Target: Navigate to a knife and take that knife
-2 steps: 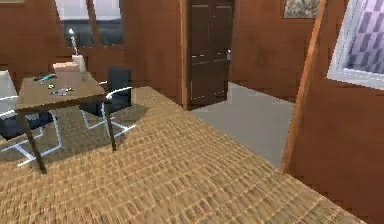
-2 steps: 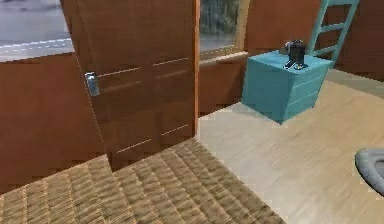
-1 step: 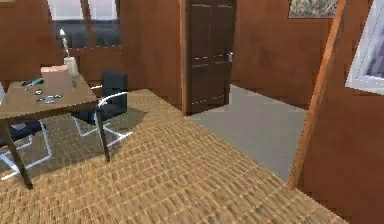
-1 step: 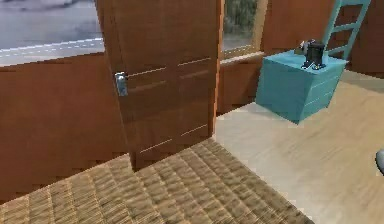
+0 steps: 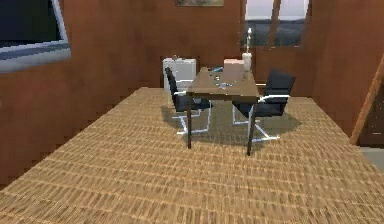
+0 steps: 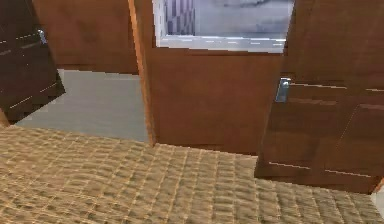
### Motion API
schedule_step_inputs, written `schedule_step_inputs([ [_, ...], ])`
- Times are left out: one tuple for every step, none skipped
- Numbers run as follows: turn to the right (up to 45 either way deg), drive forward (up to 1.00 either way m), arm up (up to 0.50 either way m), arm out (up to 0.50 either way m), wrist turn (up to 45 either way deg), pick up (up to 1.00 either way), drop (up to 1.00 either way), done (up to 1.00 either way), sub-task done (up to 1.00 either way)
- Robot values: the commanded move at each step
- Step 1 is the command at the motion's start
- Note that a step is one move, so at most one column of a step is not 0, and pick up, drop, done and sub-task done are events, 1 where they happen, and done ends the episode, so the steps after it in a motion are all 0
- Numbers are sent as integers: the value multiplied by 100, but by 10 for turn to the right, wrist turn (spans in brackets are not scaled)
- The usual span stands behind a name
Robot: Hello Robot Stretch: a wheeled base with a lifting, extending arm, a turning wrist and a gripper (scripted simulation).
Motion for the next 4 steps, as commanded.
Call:
schedule_step_inputs([
  [-240,0,0,0,0,0,0,0,0],
  [0,25,0,0,0,0,0,0,0],
  [-450,0,0,0,0,0,0,0,0],
  [-60,0,0,0,0,0,0,0,0],
])
